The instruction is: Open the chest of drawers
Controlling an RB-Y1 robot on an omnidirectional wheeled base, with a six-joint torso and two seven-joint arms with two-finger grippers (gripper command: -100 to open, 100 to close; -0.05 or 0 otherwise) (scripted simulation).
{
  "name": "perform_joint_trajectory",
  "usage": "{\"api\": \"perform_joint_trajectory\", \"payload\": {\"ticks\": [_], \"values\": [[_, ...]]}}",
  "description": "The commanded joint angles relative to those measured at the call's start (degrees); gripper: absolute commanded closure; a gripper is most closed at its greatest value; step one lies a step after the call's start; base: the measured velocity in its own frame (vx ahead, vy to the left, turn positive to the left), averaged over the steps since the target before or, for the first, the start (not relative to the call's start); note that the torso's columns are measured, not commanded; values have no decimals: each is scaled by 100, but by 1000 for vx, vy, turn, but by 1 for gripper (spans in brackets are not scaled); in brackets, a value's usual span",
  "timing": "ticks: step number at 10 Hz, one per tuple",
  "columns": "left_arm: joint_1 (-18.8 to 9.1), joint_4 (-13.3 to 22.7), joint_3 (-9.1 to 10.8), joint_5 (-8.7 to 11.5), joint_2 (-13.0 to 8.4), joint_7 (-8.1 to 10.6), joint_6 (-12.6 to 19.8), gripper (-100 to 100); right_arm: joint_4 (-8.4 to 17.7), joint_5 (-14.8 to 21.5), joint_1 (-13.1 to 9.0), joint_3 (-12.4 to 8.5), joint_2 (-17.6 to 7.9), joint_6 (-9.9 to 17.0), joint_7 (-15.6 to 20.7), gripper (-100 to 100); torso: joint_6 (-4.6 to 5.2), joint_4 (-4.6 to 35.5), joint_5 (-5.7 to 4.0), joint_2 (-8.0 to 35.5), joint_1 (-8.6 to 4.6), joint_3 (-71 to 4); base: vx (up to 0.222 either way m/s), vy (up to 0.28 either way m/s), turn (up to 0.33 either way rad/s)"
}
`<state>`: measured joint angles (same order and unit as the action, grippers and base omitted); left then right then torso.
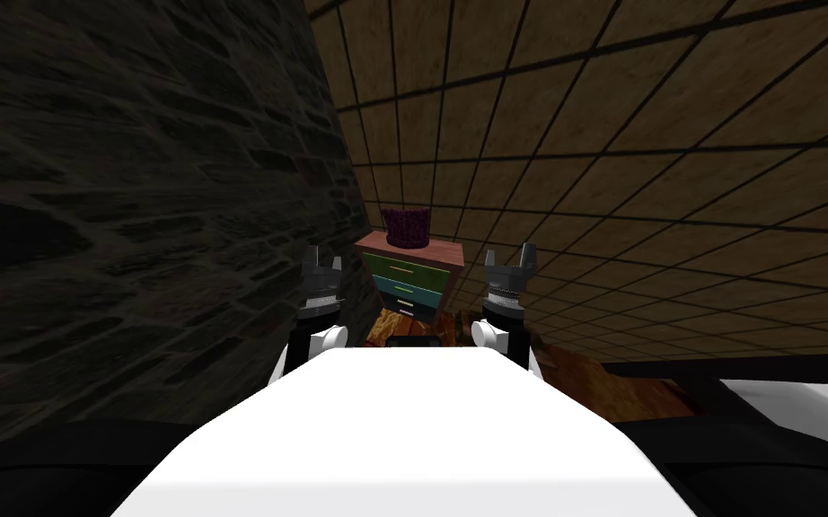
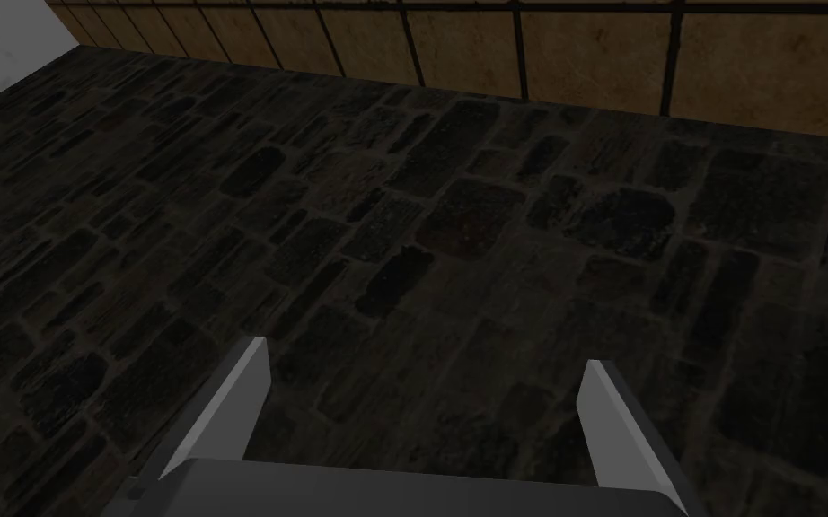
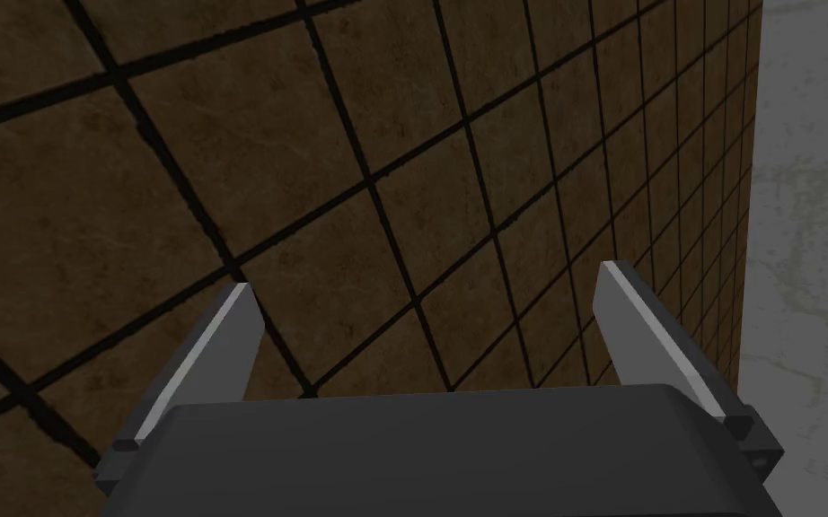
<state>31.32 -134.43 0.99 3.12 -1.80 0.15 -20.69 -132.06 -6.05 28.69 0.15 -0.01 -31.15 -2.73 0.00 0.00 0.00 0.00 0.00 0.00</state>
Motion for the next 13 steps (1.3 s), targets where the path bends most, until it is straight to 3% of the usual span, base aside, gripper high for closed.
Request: {"api": "perform_joint_trajectory", "payload": {"ticks": [1,9,10,13], "values": [[0,0,0,0,0,0,0,0,0,0,0,0,0,0,0,0,0,235,0,232,0,-467,0,0,0],[0,-2,0,0,0,0,-1,0,-2,0,0,0,0,-1,0,0,0,3537,0,3539,0,-7073,0,0,0],[14,-12,-5,-4,-198,18,116,-100,-2,0,0,0,0,-1,0,0,0,3960,0,3962,0,-7919,18,-6,-40],[74,-42,-20,-14,-469,76,478,-100,1,0,1,0,0,0,0,0,1,4219,0,4214,0,-8456,34,-9,-77]]}}
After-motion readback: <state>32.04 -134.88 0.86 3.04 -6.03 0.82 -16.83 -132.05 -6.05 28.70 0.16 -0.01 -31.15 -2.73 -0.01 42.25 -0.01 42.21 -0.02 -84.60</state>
